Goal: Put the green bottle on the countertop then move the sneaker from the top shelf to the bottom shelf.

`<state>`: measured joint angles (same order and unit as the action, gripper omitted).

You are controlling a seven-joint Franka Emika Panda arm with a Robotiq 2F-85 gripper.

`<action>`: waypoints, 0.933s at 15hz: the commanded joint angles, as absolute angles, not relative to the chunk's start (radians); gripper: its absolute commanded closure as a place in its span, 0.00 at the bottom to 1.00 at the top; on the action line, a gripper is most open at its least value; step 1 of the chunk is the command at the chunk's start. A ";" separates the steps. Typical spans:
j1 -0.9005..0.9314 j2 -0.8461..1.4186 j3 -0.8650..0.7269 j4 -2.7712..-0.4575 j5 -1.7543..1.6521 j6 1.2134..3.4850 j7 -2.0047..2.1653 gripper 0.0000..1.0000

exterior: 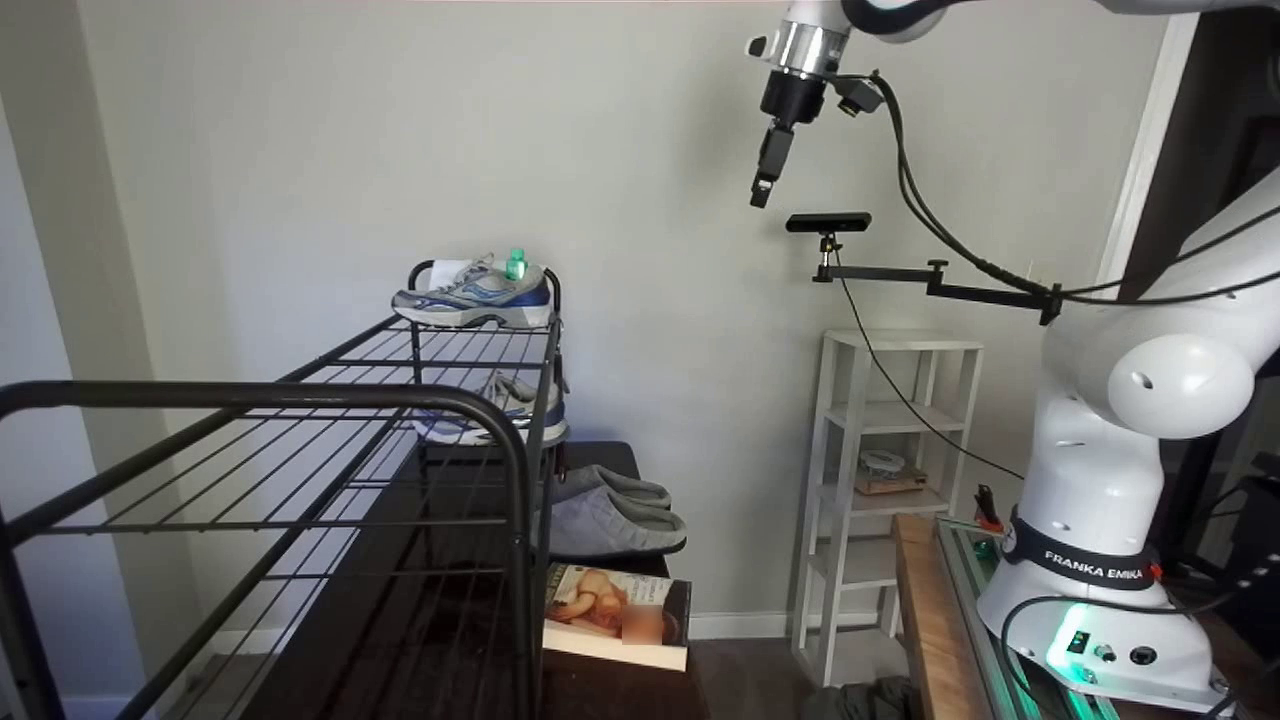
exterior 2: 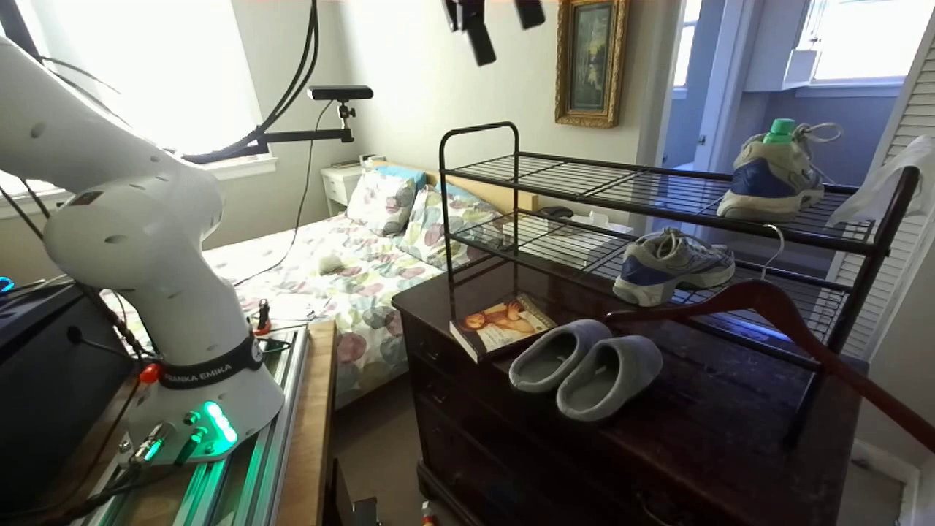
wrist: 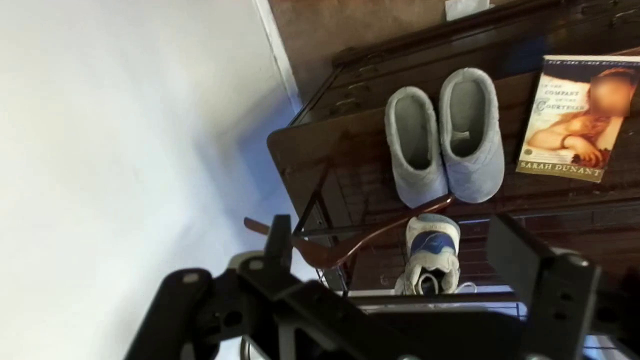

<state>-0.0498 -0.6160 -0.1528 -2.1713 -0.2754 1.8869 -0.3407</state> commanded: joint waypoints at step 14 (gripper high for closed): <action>-0.133 0.222 -0.249 -1.274 0.161 1.782 -0.880 0.00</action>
